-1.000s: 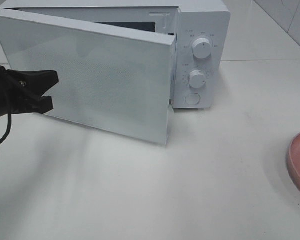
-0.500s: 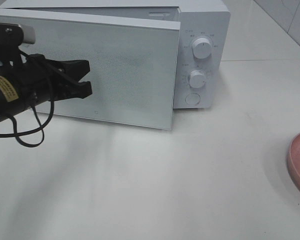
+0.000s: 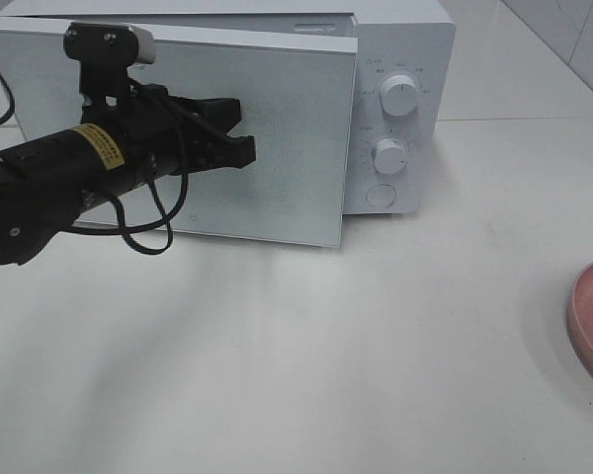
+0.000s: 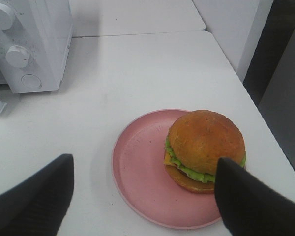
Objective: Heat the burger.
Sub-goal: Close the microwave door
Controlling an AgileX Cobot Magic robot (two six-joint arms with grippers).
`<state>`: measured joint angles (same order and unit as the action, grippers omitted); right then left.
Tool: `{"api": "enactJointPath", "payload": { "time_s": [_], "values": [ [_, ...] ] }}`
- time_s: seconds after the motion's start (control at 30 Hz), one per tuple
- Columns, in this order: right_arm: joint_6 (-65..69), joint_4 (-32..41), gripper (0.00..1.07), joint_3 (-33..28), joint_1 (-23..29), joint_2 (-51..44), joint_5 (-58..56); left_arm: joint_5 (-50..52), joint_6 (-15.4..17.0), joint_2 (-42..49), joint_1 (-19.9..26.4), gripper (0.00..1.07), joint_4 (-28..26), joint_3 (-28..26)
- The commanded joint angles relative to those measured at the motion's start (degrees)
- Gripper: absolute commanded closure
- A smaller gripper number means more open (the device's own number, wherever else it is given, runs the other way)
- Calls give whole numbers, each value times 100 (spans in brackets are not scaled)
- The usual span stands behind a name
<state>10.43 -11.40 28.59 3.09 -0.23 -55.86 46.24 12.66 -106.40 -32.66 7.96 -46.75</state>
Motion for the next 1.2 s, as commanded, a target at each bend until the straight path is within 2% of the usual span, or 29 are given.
{"api": "enactJointPath", "payload": {
  "time_s": [0.03, 0.2, 0.4, 0.47, 0.57, 0.6, 0.63, 0.73, 0.8, 0.9, 0.97, 1.03, 1.07, 1.17, 1.2],
  "values": [
    [-57, -11, 33, -6, -29, -143, 46, -218, -138, -160, -143, 107, -218, -355],
    [-57, -11, 33, -6, -29, -143, 46, -338, -252, -424, -212, 107, -584, -779],
    [-57, -11, 33, -6, -29, -143, 46, -378, -246, -739, -212, 107, -642, -1215],
    [-57, -11, 33, -6, -29, -143, 46, -441, -252, -911, -212, 107, -705, -1524],
    [-57, -11, 33, -6, -29, -143, 46, -470, -252, -963, -212, 107, -762, -1610],
    [-57, -11, 33, -6, -29, -143, 46, -510, -281, -1083, -212, 107, -940, -1753],
    [-57, -11, 33, -6, -29, -143, 46, -533, -447, -1163, -212, 107, -1180, -1885],
    [-57, -11, 33, -6, -29, -143, 46, -590, -527, -1203, -212, 107, -1324, -1960],
    [-57, -11, 33, -6, -29, -143, 46, -894, -842, -1203, -212, 107, -1679, -2154],
    [-57, -11, 33, -6, -29, -143, 46, -951, -882, -1180, -212, 107, -1667, -2154],
    [-57, -11, 33, -6, -29, -143, 46, -1673, -871, -997, -258, 107, -1404, -2063],
    [-57, -11, 33, -6, -29, -143, 46, -1879, -848, -922, -304, 107, -1346, -2011],
    [-57, -11, 33, -6, -29, -143, 46, -2361, -825, -785, -350, 107, -1306, -1914],
    [-57, -11, 33, -6, -29, -143, 46, -2555, -825, -688, -413, 107, -1318, -1856],
    [-57, -11, 33, -6, -29, -143, 46, -3077, -825, -498, -510, 107, -1318, -1730]
  ]
}}
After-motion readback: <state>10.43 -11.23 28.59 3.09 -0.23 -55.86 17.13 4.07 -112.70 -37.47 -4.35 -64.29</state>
